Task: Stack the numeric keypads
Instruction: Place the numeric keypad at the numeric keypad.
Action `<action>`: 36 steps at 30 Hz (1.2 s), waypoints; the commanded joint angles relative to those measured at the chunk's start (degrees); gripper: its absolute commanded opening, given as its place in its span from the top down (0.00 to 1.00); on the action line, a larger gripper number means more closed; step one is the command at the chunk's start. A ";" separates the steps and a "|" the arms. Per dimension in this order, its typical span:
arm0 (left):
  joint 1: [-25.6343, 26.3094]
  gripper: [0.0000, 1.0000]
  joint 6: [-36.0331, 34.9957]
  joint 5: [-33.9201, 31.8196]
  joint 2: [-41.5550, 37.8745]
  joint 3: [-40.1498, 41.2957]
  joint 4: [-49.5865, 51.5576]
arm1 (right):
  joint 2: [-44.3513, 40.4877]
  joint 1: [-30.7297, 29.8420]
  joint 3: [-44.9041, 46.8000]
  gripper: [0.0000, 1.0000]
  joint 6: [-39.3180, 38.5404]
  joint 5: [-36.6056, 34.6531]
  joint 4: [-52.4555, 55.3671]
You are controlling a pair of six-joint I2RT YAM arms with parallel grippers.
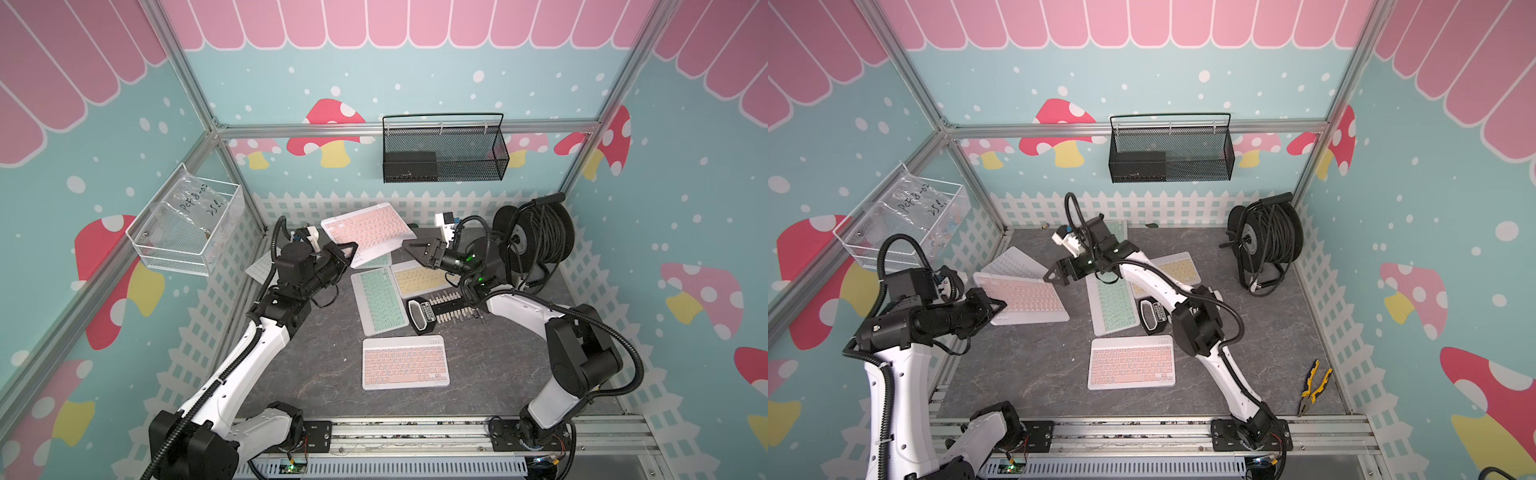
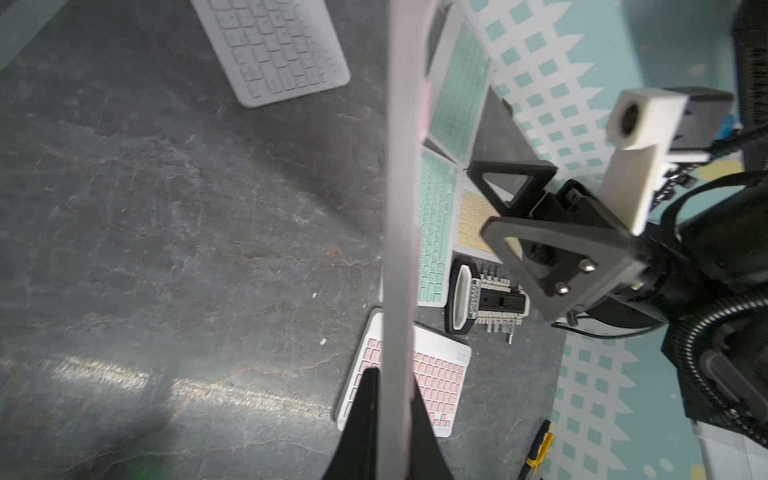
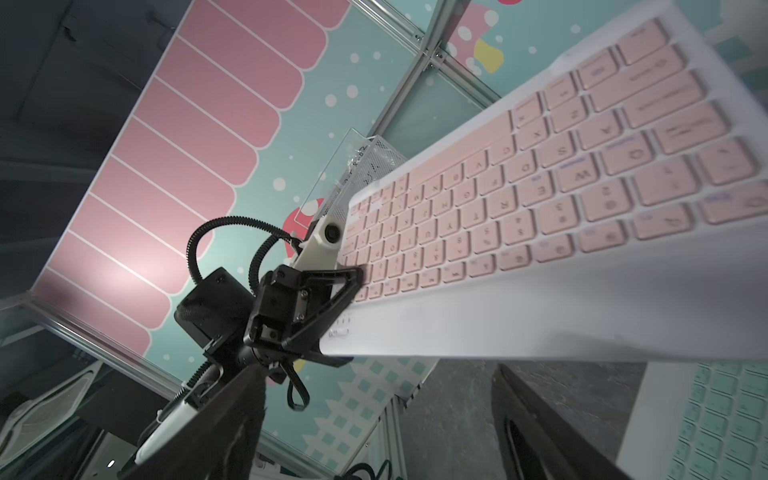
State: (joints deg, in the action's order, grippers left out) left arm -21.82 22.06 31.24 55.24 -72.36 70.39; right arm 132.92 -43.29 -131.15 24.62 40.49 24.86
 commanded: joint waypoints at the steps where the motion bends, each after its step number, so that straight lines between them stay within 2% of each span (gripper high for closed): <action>1: 0.40 1.00 -1.95 10.58 0.96 -3.67 -3.95 | -5.88 5.68 3.42 0.04 4.11 -1.23 -1.99; 4: 0.38 1.00 1.33 18.01 1.26 -3.10 -11.66 | -12.71 10.20 12.47 0.04 5.71 3.08 -7.52; 8: 1.06 1.00 8.67 27.00 1.62 0.48 -25.47 | -23.29 16.58 32.70 0.03 11.83 14.94 -23.99; 11: 2.60 1.00 12.58 29.27 2.16 2.13 -33.07 | -30.00 20.95 46.69 0.04 19.35 22.37 -38.47; 15: 6.95 1.00 15.64 30.88 4.52 2.74 -39.54 | -36.33 23.85 55.94 0.05 17.01 25.66 -40.27; 21: 14.16 1.00 17.17 30.72 8.91 2.06 -44.87 | -39.32 25.00 62.07 0.07 17.18 26.45 -40.70; 25: 15.88 1.00 18.76 29.49 10.54 2.45 -47.49 | -41.33 25.18 63.92 0.07 18.76 25.42 -43.66; 28: 16.52 1.00 23.65 27.97 11.18 3.83 -53.76 | -42.41 25.27 65.93 0.08 21.99 24.15 -47.18; 31: 17.74 0.99 27.81 23.69 12.22 4.44 -58.05 | -43.31 25.27 70.78 0.08 30.84 22.27 -58.97; 33: 19.03 0.99 30.70 19.93 13.05 4.76 -61.01 | -42.87 25.28 74.46 0.09 39.49 20.85 -71.15; 36: 21.43 1.00 34.34 12.18 13.44 4.52 -63.84 | -41.73 25.15 76.50 0.10 47.10 15.90 -79.08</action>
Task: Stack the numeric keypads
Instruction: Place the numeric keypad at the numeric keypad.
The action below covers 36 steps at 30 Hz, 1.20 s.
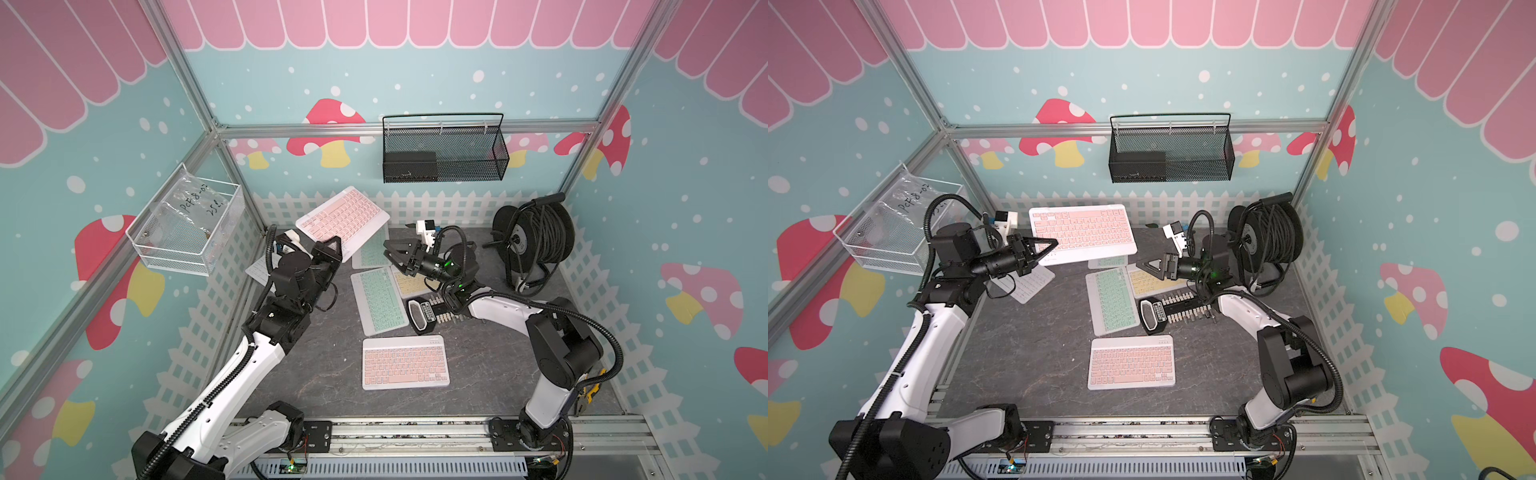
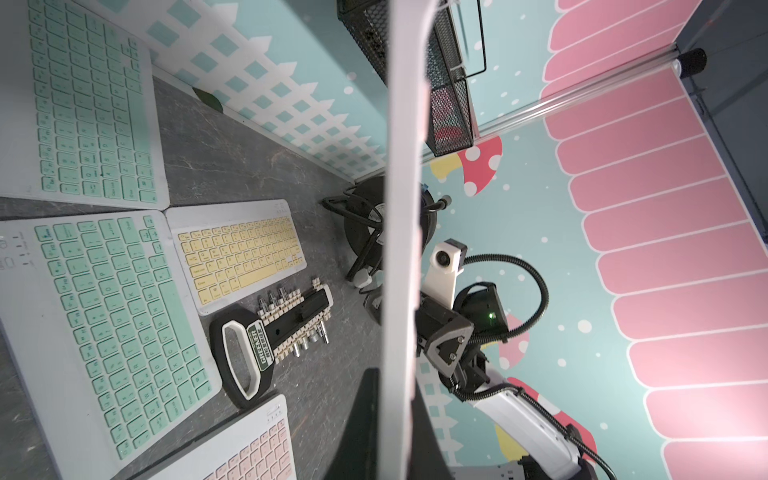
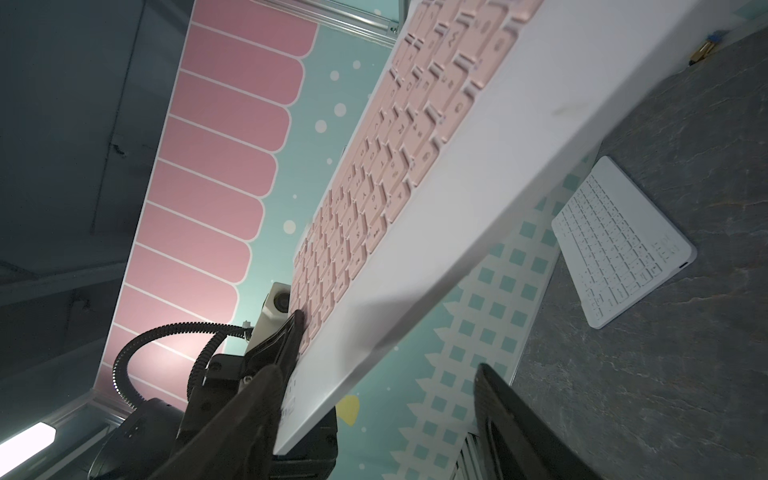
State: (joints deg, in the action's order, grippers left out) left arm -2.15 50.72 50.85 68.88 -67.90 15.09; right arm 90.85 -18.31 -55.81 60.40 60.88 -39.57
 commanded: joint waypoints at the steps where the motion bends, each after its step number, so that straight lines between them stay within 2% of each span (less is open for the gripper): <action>1: 3.24 1.00 7.43 -11.55 -0.36 0.34 -9.44 | 0.70 -0.18 1.23 0.10 12.85 -6.38 -16.17; 5: 11.78 0.99 14.49 -31.37 -3.69 6.63 -17.18 | 2.48 -3.37 -1.58 0.10 15.32 -13.22 -17.73; 10: 19.80 1.00 16.58 -50.13 -5.95 10.92 -20.41 | 7.65 -9.14 -6.49 0.14 21.28 -19.78 -20.78; 16: 24.38 1.00 14.54 -60.88 -9.14 11.61 -16.96 | 10.58 -13.46 -6.45 0.17 28.02 -25.36 -23.57; 19: 25.04 1.00 14.00 -64.11 -10.23 11.96 -15.97 | 10.58 -14.70 -6.16 0.17 28.99 -25.93 -21.98; 23: 25.36 1.00 14.41 -64.88 -9.59 11.84 -16.43 | 12.57 -16.16 -7.71 0.18 30.32 -27.72 -22.34; 24: 27.18 1.00 14.25 -65.38 -9.35 11.75 -16.40 | 13.53 -16.43 -8.71 0.18 30.88 -28.00 -22.94; 29: 28.69 1.00 14.38 -65.81 -8.37 12.20 -18.89 | 17.51 -18.28 -13.67 0.25 33.88 -28.94 -24.39; 36: 29.31 1.00 14.48 -66.41 -9.16 12.65 -18.44 | 19.81 -19.33 -14.86 0.31 35.19 -31.61 -26.41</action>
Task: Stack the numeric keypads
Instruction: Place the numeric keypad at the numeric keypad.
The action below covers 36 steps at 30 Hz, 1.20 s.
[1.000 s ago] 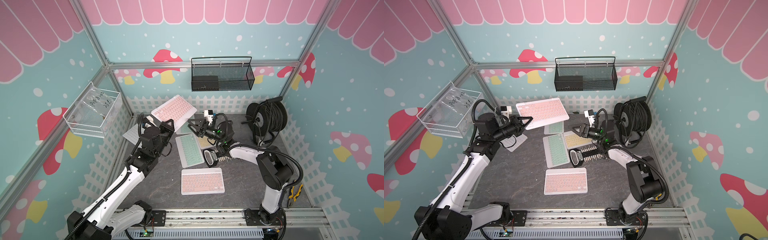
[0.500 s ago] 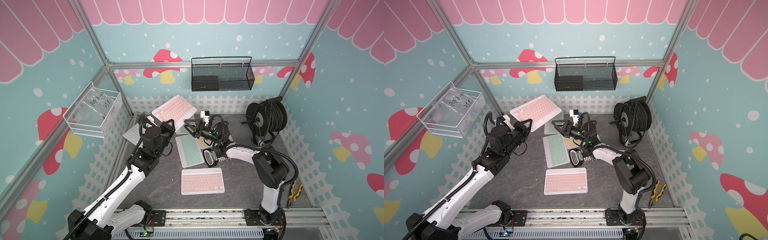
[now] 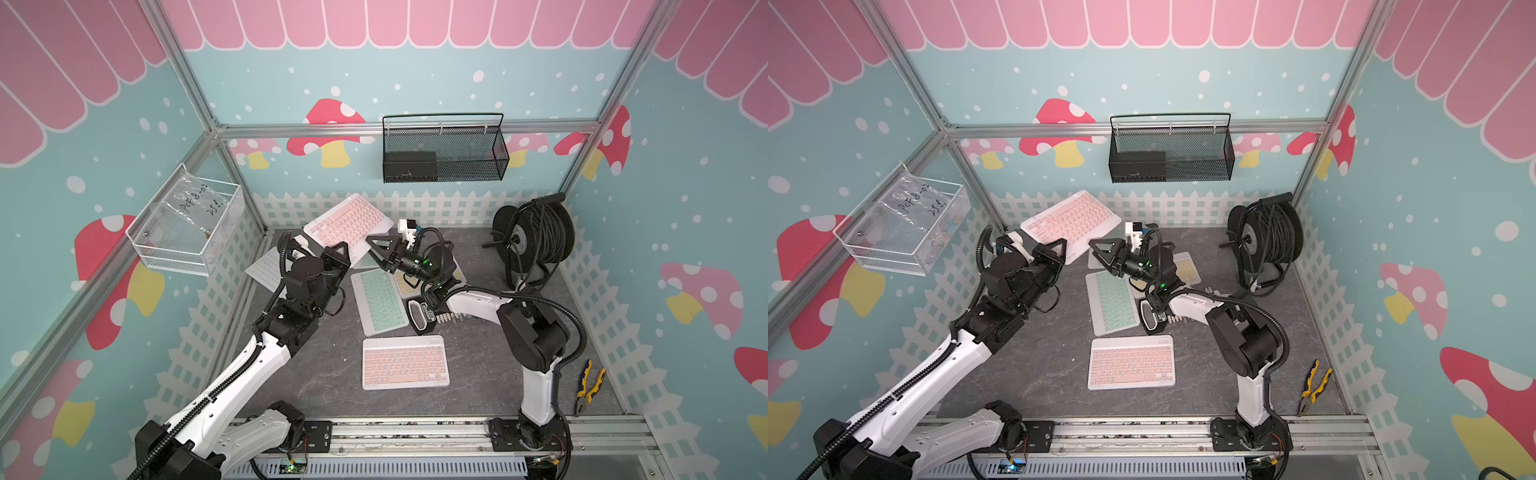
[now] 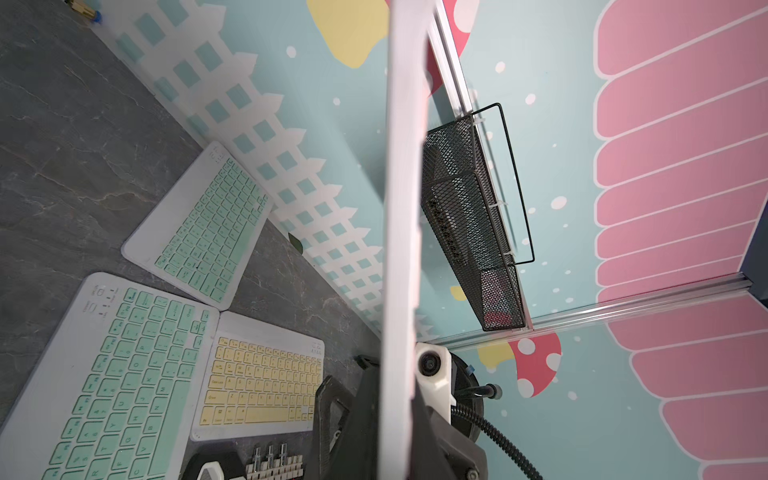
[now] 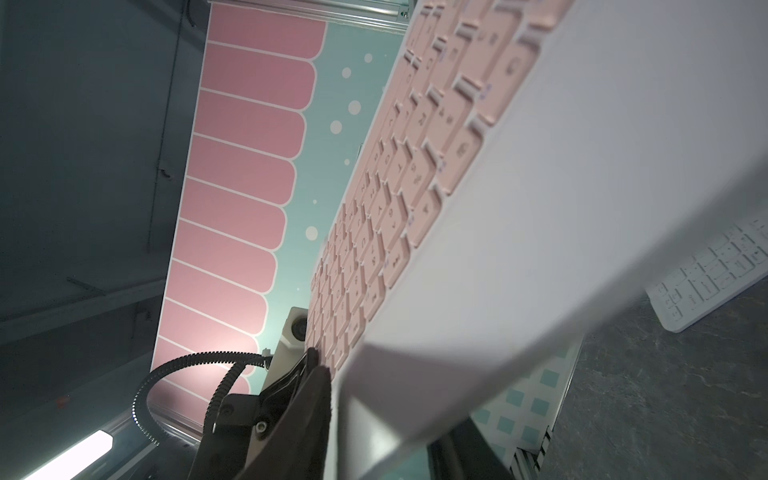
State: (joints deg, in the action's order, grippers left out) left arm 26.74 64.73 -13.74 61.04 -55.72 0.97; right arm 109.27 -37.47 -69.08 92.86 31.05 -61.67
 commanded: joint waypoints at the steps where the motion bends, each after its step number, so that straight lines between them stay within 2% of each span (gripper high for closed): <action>1: 0.49 1.00 0.53 -1.88 -1.46 0.74 -4.28 | 1.90 -0.20 -2.24 0.34 3.22 -1.70 -4.77; 3: 0.59 1.00 0.75 -2.08 -1.84 1.34 -4.07 | 2.94 -0.64 -3.56 0.41 4.08 -1.26 -5.32; 8: 0.90 1.00 0.47 -2.56 -2.54 2.11 -4.14 | 5.35 -1.89 -5.22 0.45 6.66 -1.52 -7.76; 17: 1.33 1.00 -0.02 -4.21 -2.99 3.16 -4.39 | 6.48 -3.13 -4.36 0.68 10.42 -2.37 -9.47; 24: 2.22 1.00 -0.19 -4.16 -3.26 3.75 -4.12 | 8.95 -3.47 -3.96 0.77 15.34 -3.33 -14.14; 36: 2.43 0.75 -0.65 -5.62 -6.20 5.12 -1.93 | 8.80 -3.68 -2.73 0.99 14.72 -3.52 -12.54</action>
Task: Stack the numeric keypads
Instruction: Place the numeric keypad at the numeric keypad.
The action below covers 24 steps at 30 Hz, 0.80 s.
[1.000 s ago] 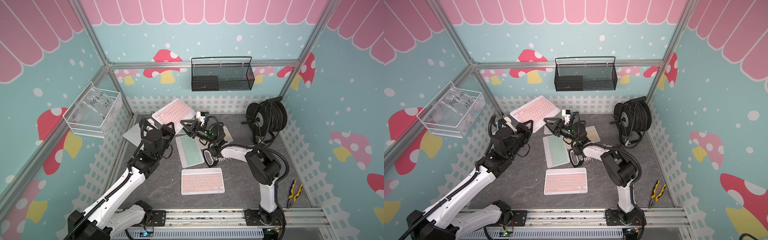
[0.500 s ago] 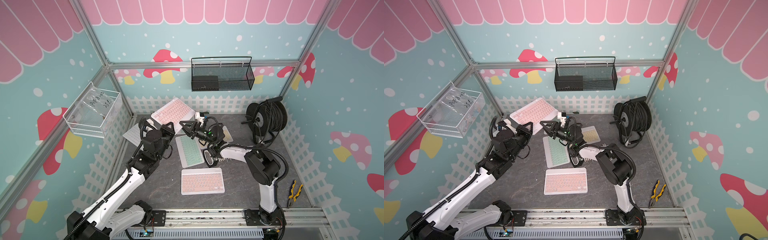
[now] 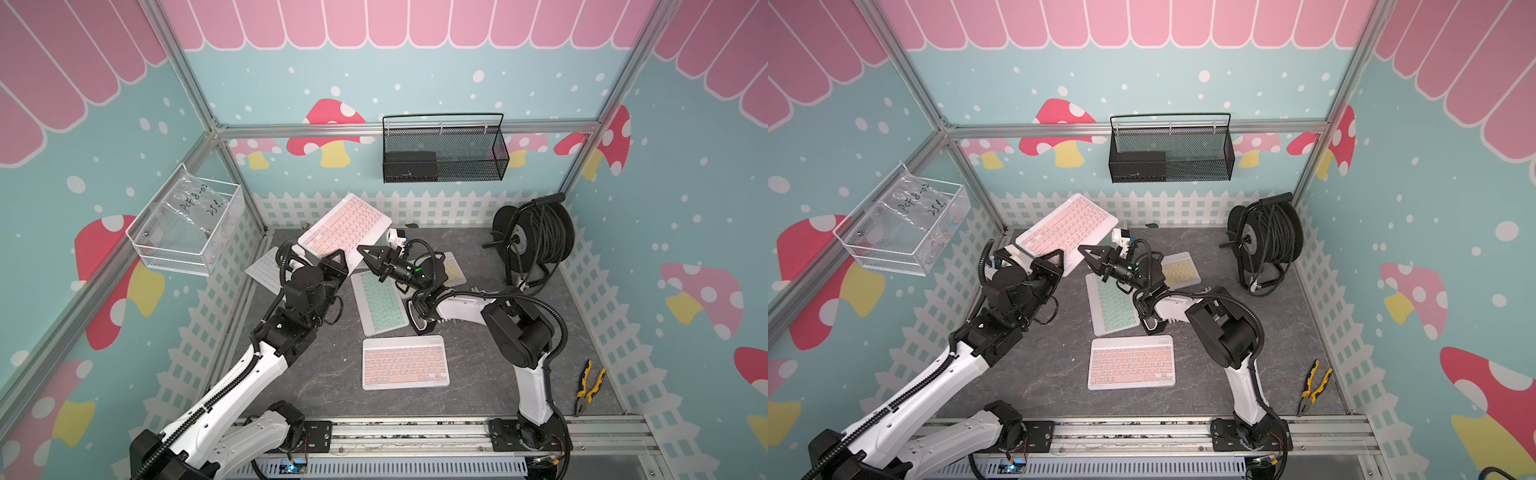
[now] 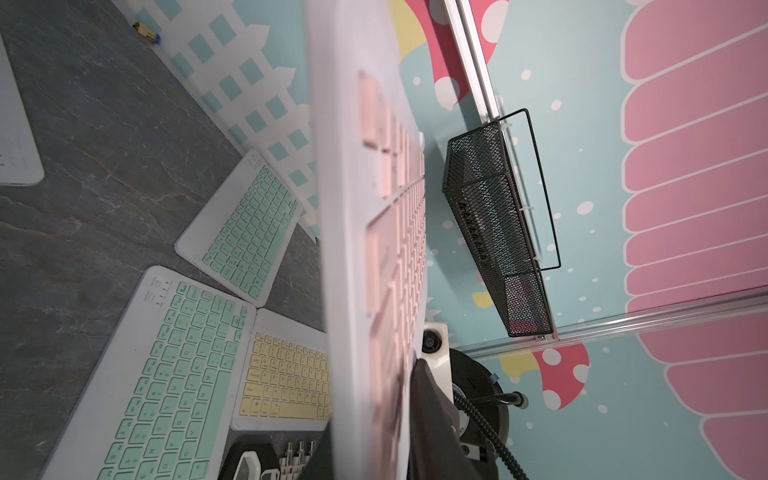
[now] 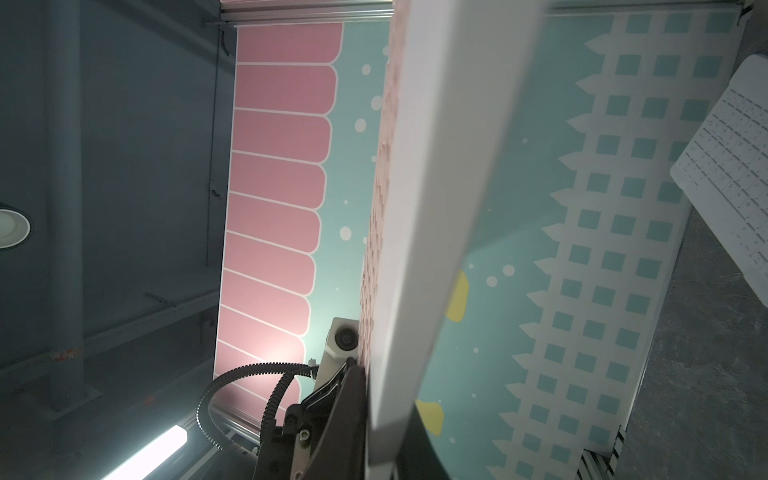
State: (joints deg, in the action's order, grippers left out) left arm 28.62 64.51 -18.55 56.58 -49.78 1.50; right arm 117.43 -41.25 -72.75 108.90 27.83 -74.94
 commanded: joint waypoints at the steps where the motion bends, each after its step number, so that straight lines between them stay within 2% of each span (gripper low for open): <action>1: 0.55 0.70 -0.38 -0.66 -1.90 -0.74 -2.20 | 0.50 0.12 1.12 0.99 -1.54 -0.30 1.06; 6: 0.47 0.25 -2.12 -1.74 -4.70 -1.52 3.10 | -0.30 0.83 2.36 1.00 -2.93 -0.28 2.43; 9: 0.22 0.03 -4.78 -4.44 -9.68 -2.20 10.56 | -1.50 2.63 2.97 1.00 -5.62 1.20 5.57; 12: -1.99 0.00 -7.73 -5.50 -14.54 -4.59 21.18 | -2.41 5.50 0.69 1.00 -11.70 7.76 13.22; 14: -4.79 0.00 -10.04 -3.45 -16.49 -6.61 27.29 | -3.69 7.45 -0.26 1.00 -16.59 11.93 18.69; 18: -17.84 0.00 -16.10 11.48 -13.84 -12.92 37.24 | -5.97 11.73 -3.95 1.00 -29.79 22.43 35.02; 20: -24.04 0.00 -19.28 24.07 -9.40 -15.77 38.99 | -7.04 13.71 -4.82 1.00 -35.49 27.26 41.00; 21: -26.86 0.00 -20.98 32.77 -6.27 -17.03 38.85 | -7.66 14.73 -5.17 1.00 -38.58 29.80 44.27; 22: -28.75 0.01 -22.67 41.52 -2.83 -18.12 38.19 | -8.22 15.57 -5.58 1.00 -42.00 32.59 47.44; 24: -29.50 0.00 -25.46 52.36 2.58 -19.69 36.56 | -10.00 17.04 -6.21 1.00 -49.12 37.55 55.06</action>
State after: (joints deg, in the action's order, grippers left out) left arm 0.49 45.91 10.17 52.27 -68.75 33.61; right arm 112.55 -25.19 -76.40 74.26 53.58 -30.76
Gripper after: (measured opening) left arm 0.996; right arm 0.093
